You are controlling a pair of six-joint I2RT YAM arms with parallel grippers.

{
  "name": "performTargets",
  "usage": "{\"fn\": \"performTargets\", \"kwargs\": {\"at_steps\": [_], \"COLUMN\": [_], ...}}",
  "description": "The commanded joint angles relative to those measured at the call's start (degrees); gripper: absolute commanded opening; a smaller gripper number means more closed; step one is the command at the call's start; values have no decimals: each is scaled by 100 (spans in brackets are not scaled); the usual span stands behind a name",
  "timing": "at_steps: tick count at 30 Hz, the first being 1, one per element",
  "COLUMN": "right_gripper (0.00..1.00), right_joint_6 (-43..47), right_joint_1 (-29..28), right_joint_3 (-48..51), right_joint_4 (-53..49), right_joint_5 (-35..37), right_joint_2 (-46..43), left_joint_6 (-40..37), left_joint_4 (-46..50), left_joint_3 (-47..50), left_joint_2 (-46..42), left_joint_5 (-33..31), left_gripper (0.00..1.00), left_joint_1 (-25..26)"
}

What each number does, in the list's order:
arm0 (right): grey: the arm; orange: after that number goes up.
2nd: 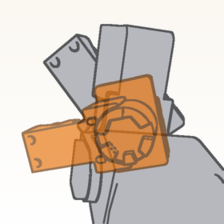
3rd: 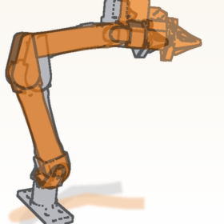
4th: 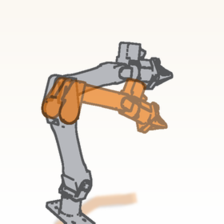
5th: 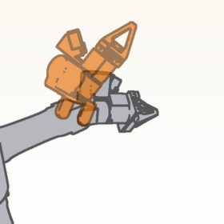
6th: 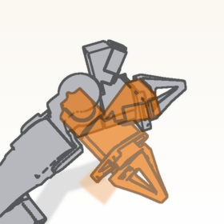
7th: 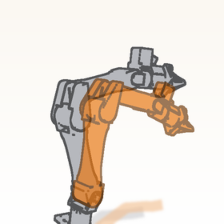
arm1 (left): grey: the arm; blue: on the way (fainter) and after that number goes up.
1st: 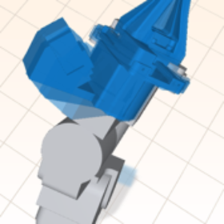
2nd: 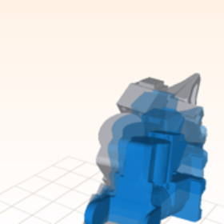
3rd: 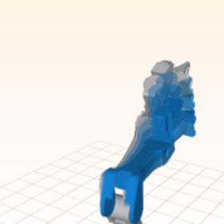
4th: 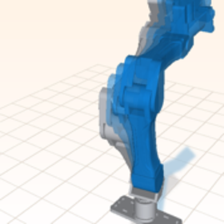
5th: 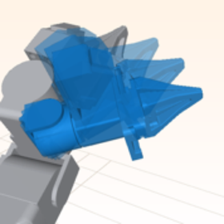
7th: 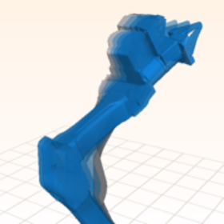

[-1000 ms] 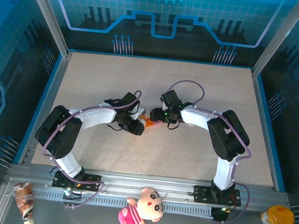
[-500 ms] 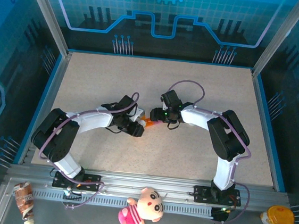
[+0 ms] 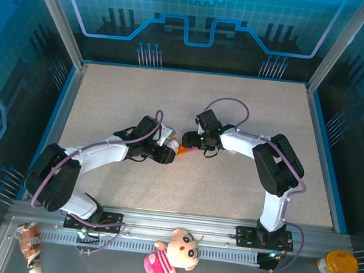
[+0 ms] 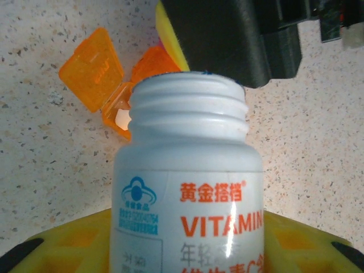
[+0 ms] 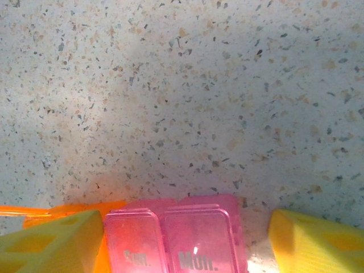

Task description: Sort the pills into containers

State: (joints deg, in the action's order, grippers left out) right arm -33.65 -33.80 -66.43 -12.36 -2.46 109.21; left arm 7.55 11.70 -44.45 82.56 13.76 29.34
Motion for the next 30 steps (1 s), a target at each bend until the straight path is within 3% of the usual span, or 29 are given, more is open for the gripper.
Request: {"fn": "performTargets", "kwargs": {"at_steps": [1, 8, 18, 30], "right_gripper": [80, 80, 82, 82], "right_joint_6": [-46, -30, 51, 347], "right_joint_1": [-30, 53, 281, 1269], "right_joint_3": [-9, -58, -352, 38], "right_joint_4": [-441, -517, -809, -1364], "right_joint_5": [-53, -84, -71, 110], "right_joint_2": [-115, -406, -953, -2239], "left_joint_6": [27, 200, 227, 30], "left_joint_4": [-615, -1521, -2806, -5328], "left_joint_3": [222, 491, 211, -73], "left_joint_2": [-369, -932, -1340, -1280], "left_joint_5": [-29, -288, -178, 112], "left_gripper": [0, 0, 0, 0], "left_joint_1": [-35, -38, -41, 68]}}
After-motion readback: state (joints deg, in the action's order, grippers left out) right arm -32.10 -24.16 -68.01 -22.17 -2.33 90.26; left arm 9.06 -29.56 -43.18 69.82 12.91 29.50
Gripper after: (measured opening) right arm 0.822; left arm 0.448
